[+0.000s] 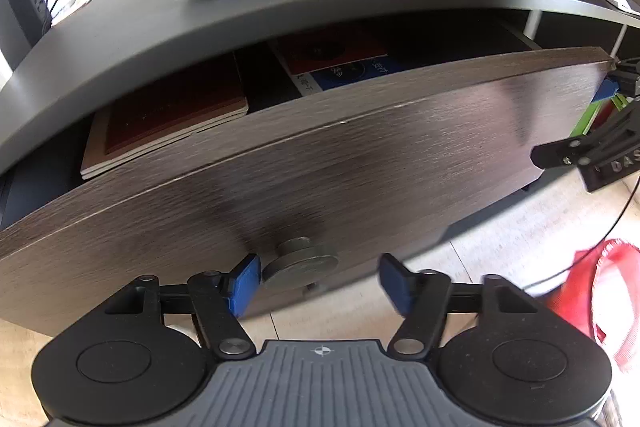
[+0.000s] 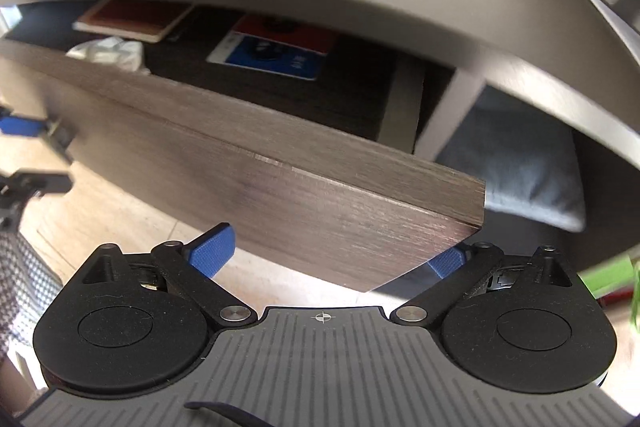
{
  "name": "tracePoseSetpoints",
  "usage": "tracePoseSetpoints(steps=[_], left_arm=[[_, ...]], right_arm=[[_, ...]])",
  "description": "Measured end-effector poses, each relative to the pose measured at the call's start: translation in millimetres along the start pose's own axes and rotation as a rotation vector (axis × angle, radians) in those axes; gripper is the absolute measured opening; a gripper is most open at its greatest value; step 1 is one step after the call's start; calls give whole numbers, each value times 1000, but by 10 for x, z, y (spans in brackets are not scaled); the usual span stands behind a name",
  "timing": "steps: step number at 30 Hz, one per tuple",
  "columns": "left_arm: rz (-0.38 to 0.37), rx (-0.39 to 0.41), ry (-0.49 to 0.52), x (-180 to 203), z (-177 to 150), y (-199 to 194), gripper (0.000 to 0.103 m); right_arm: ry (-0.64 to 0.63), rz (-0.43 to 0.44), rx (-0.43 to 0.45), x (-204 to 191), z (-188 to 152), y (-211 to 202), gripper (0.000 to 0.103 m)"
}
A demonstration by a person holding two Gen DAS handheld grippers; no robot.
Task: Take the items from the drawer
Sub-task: 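Pull the top drawer open by its knob with the left tool, then release the knob and move the left tool over the open drawer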
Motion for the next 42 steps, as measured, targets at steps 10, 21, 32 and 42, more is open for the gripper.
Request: tracePoseSetpoints(steps=[10, 21, 32, 42], left_arm=[[-15, -14, -86, -377, -590, -690, 91], [-15, 52, -197, -1015, -537, -802, 92], [56, 47, -212, -1055, -680, -979, 93], [227, 214, -297, -1426, -67, -975, 95]], right_arm=[[244, 26, -3, -395, -578, -683, 103], [462, -14, 165, -1125, -896, -1174, 103], [325, -125, 364, -1306, -882, -1452, 103], [352, -75, 328, -1230, -851, -1461, 103]])
Point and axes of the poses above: each gripper's, at about its wrist camera, not at the fingertips, and y roughly the way its jaws point, x to its right, z to its top, the point moved 8 cm from there along y, roughly the way its jaws point, and after that the axes turned 8 degrees about z, right-handed, at the moved point
